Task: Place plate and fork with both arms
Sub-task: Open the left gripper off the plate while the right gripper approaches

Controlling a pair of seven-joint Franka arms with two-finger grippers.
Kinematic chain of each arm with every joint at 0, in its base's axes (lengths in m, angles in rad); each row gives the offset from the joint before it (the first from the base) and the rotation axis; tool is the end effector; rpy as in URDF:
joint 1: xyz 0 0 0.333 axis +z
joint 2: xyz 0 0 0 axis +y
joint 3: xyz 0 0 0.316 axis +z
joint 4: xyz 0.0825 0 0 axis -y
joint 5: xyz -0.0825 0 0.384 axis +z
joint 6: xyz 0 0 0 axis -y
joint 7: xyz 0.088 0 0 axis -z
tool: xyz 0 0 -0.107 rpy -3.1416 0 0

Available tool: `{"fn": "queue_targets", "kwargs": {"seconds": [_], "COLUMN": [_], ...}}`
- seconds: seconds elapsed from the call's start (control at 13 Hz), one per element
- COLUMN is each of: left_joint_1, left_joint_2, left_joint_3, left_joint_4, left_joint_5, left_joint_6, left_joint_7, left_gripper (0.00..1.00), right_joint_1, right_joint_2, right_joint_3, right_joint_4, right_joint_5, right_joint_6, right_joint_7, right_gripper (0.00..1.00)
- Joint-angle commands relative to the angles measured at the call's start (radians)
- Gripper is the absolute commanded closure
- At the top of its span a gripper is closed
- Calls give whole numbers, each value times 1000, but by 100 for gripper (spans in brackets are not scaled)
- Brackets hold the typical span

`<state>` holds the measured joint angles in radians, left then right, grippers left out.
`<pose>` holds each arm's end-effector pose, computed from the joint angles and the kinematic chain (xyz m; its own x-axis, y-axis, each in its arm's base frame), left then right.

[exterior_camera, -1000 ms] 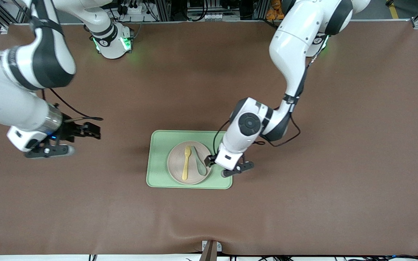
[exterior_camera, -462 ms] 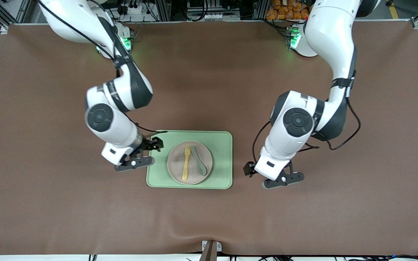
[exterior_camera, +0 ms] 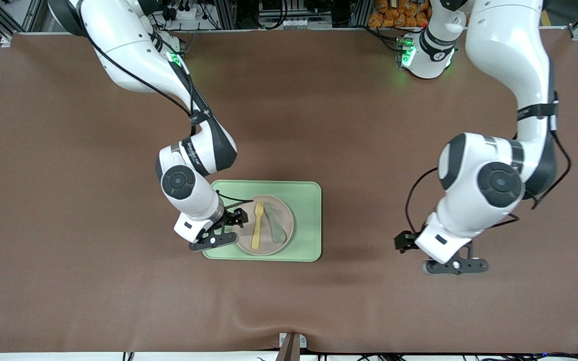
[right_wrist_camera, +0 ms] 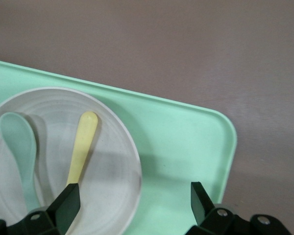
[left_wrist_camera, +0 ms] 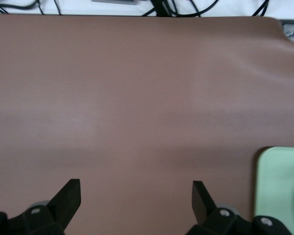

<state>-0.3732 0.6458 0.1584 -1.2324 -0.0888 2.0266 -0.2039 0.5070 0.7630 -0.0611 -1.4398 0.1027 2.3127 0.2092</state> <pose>0.7239 -0.1948 0.4093 0.9879 -0.0150 0.1541 -0.0185 -0.9996 0.0214 0.6592 0.3271 0.2481 0.9776 0.1856 0.0997 0.1923 -0.9793 -0.0628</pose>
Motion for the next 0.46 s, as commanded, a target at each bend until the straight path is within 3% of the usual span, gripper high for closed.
{"fn": "queue_targets", "kwargs": {"seconds": [0.0, 0.15, 0.38], "left_joint_1": [109, 184, 242], "left_joint_2": [-78, -145, -237], "left_joint_3": [-77, -138, -166], "left_joint_4": [-25, -39, -68], "left_joint_5": [24, 26, 72], "left_joint_6": [-92, -217, -315], "left_joint_7": [70, 84, 118], "left_gripper": [0, 0, 0], "right_joint_1": [37, 57, 84], "right_joint_2": [120, 141, 142], "right_joint_3": [-16, -17, -16], "right_joint_4": [151, 177, 173], "right_joint_5": [-3, -38, -118], "right_joint_6": [-12, -35, -56], "right_joint_7": [93, 127, 193], "right_gripper": [0, 0, 0]}}
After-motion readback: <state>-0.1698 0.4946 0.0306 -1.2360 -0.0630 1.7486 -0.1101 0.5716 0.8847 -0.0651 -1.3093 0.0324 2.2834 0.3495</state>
